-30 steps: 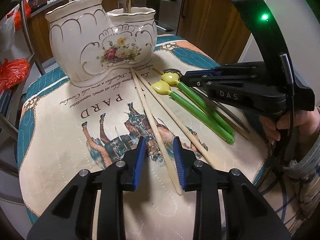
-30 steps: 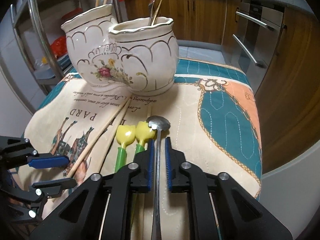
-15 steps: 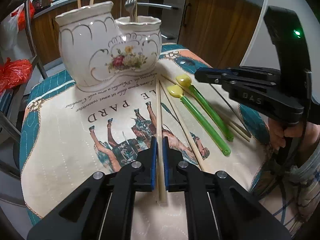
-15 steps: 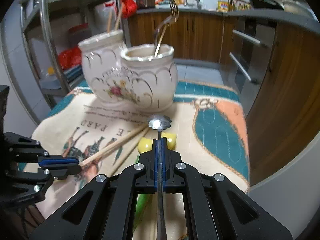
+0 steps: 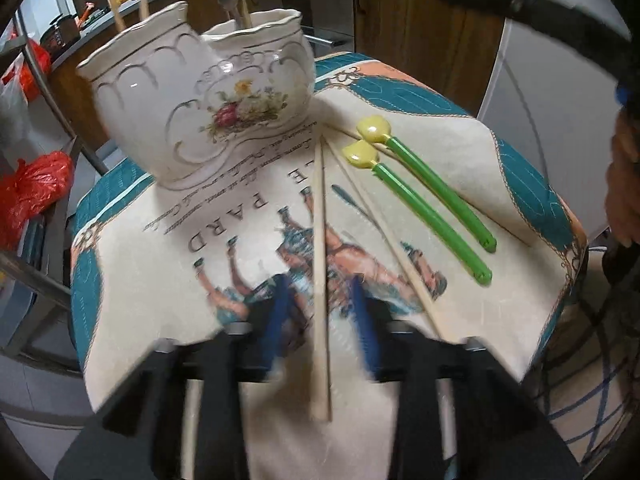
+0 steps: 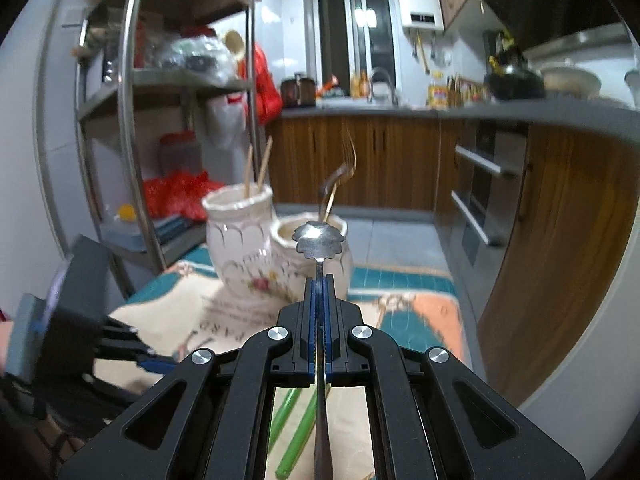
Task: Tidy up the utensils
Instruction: 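Lift the silver spoon with the right tool while the left tool lifts the chopstick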
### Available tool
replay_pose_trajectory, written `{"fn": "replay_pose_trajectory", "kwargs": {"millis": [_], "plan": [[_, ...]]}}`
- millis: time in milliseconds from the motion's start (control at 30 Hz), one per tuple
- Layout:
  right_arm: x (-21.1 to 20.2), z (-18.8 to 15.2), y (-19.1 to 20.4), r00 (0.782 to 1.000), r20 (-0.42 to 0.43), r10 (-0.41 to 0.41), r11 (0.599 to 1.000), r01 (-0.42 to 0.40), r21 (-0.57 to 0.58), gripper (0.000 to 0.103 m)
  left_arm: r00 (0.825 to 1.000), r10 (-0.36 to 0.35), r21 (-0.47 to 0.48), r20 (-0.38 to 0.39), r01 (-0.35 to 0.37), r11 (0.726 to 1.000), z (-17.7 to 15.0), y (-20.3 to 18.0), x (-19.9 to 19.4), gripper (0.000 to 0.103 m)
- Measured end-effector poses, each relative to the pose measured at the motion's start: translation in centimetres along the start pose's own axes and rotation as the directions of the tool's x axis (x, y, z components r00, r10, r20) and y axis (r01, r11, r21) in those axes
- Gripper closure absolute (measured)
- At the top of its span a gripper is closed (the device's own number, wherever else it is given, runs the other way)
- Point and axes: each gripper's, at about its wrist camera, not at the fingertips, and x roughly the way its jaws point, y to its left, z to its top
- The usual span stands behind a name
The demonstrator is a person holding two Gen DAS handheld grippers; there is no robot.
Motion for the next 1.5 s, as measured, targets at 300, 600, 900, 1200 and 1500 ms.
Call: {"fn": "replay_pose_trajectory", "kwargs": {"millis": [300, 600, 900, 1200, 1500], "plan": [[-1.7, 0.7, -0.2, 0.996, 0.080, 0.030, 0.999, -0.031, 0.018, 0.099, 0.999, -0.031, -0.001, 0.012, 0.031, 1.000, 0.9, 0.5, 0.6, 0.097], [-2.2, 1.2, -1.0, 0.993, 0.105, 0.055, 0.994, -0.064, 0.084, 0.099, 0.985, -0.054, -0.021, 0.163, 0.058, 0.998, -0.1, 2.4, -3.1, 0.097], [-1.0, 4.5, -1.0, 0.986, 0.164, 0.020, 0.994, -0.038, 0.107, 0.099, 0.865, -0.006, -0.087, 0.501, 0.058, 0.995, 0.6, 5.7, -10.1, 0.097], [3.2, 8.2, -1.3, 0.976, 0.214, 0.035, 0.990, -0.062, 0.124, 0.099, 0.780, 0.044, -0.223, 0.625, 0.125, 0.967, 4.6, 10.8, -11.2, 0.097], [8.4, 10.4, -2.2, 0.962, 0.269, 0.051, 0.975, -0.106, 0.196, 0.099, 0.706, 0.049, -0.351, 0.706, 0.289, 0.891, 8.6, 15.8, -8.3, 0.097]]}}
